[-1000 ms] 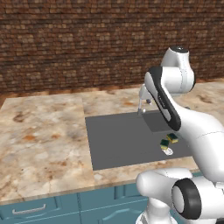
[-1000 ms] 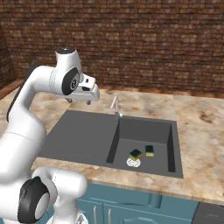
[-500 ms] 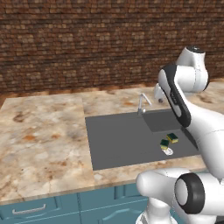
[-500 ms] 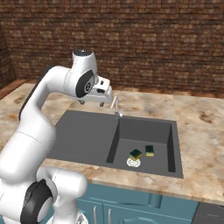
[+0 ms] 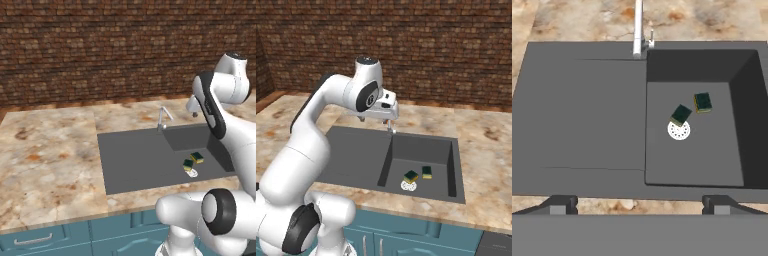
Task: Pick up the sponge and sponge from the sink, and place them back in the cabinet, and close the cabinet doors.
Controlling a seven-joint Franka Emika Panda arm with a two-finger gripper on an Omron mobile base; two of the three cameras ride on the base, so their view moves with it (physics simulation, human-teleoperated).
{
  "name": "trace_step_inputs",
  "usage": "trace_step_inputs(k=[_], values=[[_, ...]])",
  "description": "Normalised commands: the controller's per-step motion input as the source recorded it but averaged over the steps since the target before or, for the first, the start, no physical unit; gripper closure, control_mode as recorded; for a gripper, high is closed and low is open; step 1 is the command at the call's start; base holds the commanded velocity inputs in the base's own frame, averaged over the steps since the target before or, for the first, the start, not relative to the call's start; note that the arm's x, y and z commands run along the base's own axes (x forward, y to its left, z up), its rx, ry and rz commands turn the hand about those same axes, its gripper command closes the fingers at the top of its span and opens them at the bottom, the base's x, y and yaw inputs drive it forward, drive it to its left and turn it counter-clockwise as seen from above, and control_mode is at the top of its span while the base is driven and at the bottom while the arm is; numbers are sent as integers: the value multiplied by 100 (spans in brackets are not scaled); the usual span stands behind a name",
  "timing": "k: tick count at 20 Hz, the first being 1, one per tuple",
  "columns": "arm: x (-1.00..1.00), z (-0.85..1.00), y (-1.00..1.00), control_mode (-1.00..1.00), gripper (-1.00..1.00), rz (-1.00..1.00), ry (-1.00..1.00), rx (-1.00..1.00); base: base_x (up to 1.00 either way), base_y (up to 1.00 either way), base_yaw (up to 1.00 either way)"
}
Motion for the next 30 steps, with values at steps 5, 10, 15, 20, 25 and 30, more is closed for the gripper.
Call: trace_step_inputs(k=[5, 10, 15, 20, 25, 30], values=[[0, 0, -32, -100, -100, -2, 5, 0, 0, 0, 0], [0, -1, -28, -100, -100, -2, 5, 0, 0, 0, 0], [0, -7, -24, -100, -100, -1, 3, 0, 0, 0, 0], [0, -16, -22, -100, -100, 0, 1, 0, 0, 0, 0], [0, -28, -14, -100, -100, 0, 0, -4, 0, 0, 0], [0, -29, -7, -100, -100, 0, 0, -5, 0, 0, 0]])
